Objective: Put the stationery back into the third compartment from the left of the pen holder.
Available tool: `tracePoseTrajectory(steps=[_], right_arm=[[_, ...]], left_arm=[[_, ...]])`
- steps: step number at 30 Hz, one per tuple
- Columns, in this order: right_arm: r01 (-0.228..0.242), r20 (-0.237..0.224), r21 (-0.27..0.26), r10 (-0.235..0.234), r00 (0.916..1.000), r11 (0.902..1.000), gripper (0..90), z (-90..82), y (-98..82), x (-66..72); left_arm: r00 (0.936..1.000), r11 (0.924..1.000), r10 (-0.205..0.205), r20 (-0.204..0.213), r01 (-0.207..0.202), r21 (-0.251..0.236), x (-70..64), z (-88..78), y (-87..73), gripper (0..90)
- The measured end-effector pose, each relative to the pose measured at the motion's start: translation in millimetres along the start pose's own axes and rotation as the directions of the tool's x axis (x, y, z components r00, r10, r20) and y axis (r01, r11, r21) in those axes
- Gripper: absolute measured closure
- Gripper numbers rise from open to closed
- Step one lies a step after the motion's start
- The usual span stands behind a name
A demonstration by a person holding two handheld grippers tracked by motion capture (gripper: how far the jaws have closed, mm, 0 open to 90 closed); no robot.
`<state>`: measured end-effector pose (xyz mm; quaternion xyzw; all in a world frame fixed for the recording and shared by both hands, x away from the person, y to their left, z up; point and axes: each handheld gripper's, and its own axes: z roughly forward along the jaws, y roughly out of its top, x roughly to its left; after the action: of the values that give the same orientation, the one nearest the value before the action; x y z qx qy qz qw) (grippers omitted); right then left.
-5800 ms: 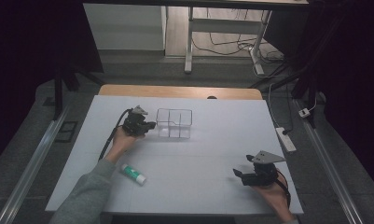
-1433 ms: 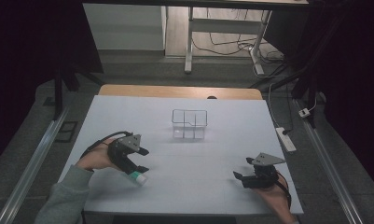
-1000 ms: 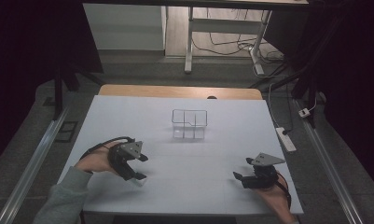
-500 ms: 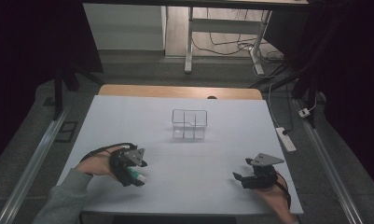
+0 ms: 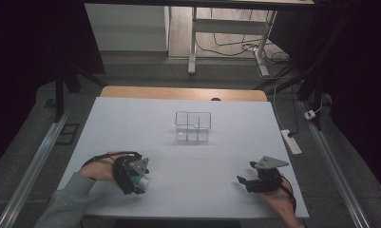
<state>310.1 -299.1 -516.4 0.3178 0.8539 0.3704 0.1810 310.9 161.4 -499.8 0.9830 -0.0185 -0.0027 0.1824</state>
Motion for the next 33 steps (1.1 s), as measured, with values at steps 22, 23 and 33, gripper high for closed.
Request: tracePoseTrajectory(steps=[22,23,33], right_arm=[[-0.01,-0.013,-0.005,0.01,0.9999,0.9999,20.4,-0.3,0.0,-0.3],[-0.008,-0.012,-0.004,0.008,0.9999,1.0,20.4,-0.3,0.0,-0.2],[-0.009,-0.011,-0.005,0.009,0.9999,0.9999,20.4,-0.6,-0.3,-0.2]], left_arm=[[0.9949,0.9947,0.097,-0.028,-0.096,0.038,1.3,10.0,-3.3,56.1],[0.9938,0.9936,0.107,-0.028,-0.106,0.037,1.2,9.8,-3.5,57.4],[0.9934,0.9943,0.101,-0.054,-0.098,0.04,2.3,7.9,-5.1,64.3]])
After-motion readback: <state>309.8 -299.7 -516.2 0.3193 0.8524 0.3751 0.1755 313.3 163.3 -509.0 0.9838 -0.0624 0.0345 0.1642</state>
